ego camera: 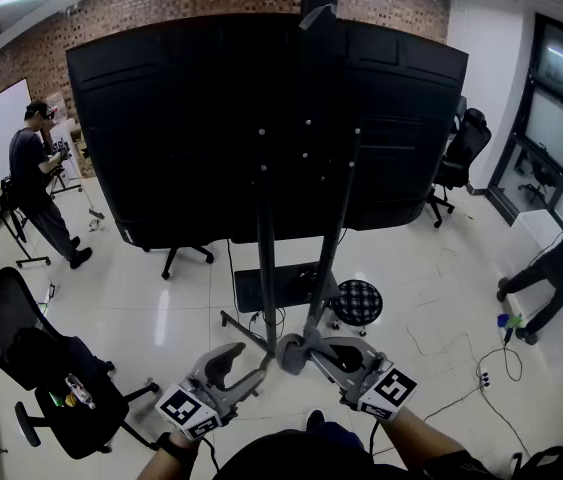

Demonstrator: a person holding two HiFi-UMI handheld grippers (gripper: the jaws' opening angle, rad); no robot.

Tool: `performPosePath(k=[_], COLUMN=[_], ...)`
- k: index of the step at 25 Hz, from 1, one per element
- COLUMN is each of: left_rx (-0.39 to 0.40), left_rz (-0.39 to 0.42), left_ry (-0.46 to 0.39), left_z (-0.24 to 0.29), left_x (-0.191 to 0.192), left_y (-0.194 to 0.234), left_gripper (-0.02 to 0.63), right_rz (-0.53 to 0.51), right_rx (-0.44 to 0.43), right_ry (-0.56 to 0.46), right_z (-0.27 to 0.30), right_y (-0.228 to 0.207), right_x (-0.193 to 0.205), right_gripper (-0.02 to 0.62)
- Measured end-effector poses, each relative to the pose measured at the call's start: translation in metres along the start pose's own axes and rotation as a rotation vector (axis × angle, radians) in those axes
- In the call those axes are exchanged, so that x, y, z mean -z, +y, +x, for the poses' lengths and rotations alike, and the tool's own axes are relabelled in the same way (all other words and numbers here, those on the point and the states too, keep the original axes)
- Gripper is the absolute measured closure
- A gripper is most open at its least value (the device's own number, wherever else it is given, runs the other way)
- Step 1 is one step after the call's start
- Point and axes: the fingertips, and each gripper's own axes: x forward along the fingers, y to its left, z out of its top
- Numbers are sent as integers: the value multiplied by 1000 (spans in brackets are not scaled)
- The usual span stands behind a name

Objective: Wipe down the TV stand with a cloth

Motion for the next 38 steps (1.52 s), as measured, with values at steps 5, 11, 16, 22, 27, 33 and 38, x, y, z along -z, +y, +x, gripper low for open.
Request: performPosePath(k=[5, 11, 16, 22, 27, 33, 38], left_rx=[1, 11, 22, 22, -13, -9, -12], left_rz=[43, 140, 229, 286, 445, 524, 578], left_ry=[-22, -67, -118, -224, -242, -279, -272], left_z=[28, 73, 122, 172, 217, 261, 290], left_x=[-19, -66, -116, -192, -244, -308, -348], left_y=[18, 42, 63, 85, 96, 107, 112], left_gripper=[322, 318, 313, 313, 313, 313, 312], right_rz=[-73, -215, -381, -594, -727, -895, -979], right_rx=[-10, -29, -28, 54, 69, 92, 137], right_ry=[-35, -94, -141, -152, -200, -203, -209], right_z=[11, 35, 56, 81, 97, 122, 142], right_y=[-38, -93, -143, -210, -259, -301, -325], right_x=[-23, -78, -133, -213, -282, -349, -404], right_gripper=[580, 580, 580, 580, 580, 580, 580])
